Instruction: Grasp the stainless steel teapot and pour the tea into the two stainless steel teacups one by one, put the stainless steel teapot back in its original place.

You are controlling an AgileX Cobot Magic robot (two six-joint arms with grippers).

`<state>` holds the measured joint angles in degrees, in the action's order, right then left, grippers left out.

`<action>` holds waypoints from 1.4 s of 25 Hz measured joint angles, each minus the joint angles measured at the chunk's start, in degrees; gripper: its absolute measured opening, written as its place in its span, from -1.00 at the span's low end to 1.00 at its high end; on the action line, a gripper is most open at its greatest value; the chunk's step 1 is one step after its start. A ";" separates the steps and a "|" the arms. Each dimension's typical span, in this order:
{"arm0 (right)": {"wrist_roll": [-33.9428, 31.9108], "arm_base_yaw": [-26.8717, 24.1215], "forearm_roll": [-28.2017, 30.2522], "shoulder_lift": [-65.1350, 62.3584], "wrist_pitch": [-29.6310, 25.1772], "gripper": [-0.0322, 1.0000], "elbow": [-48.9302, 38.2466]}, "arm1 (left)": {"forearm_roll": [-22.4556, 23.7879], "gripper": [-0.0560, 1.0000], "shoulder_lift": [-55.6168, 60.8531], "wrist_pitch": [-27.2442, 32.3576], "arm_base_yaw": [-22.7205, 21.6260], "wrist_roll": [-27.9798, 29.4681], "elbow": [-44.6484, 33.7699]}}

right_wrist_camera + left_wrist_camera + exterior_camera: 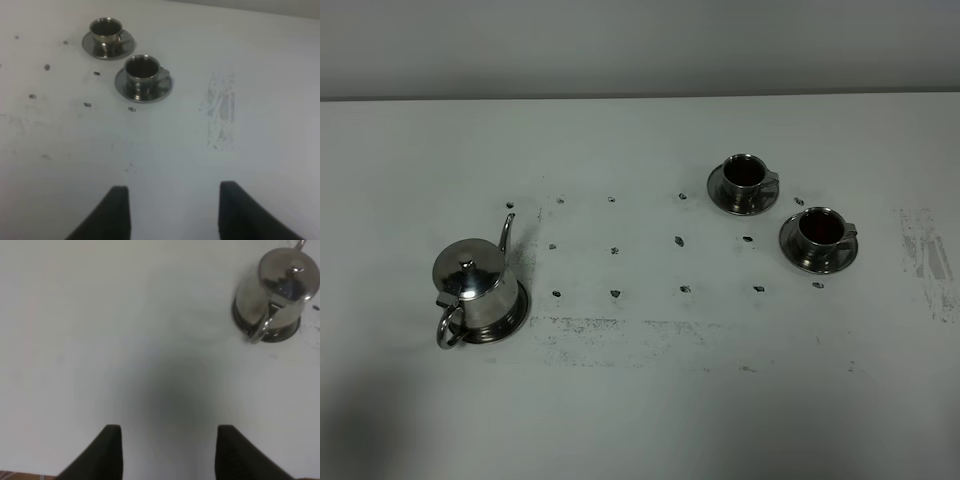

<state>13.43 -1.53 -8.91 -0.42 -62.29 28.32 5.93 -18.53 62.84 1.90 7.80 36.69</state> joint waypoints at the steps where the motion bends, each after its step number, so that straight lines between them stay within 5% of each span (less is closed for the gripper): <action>1: 0.00 0.00 0.00 0.00 0.00 -0.13 0.00 | 0.30 -0.10 0.97 -0.40 0.00 0.07 -1.09; 9: 0.00 0.00 0.00 0.00 0.00 -0.13 0.00 | 0.36 -0.10 7.04 -2.46 0.00 0.21 -7.61; 35: 0.00 0.00 0.00 0.00 0.00 -0.13 0.00 | 0.34 -0.10 18.66 -2.75 0.00 0.09 -7.74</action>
<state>13.43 -1.53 -8.91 -0.42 -62.29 28.32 6.27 0.14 60.09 1.90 7.89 28.95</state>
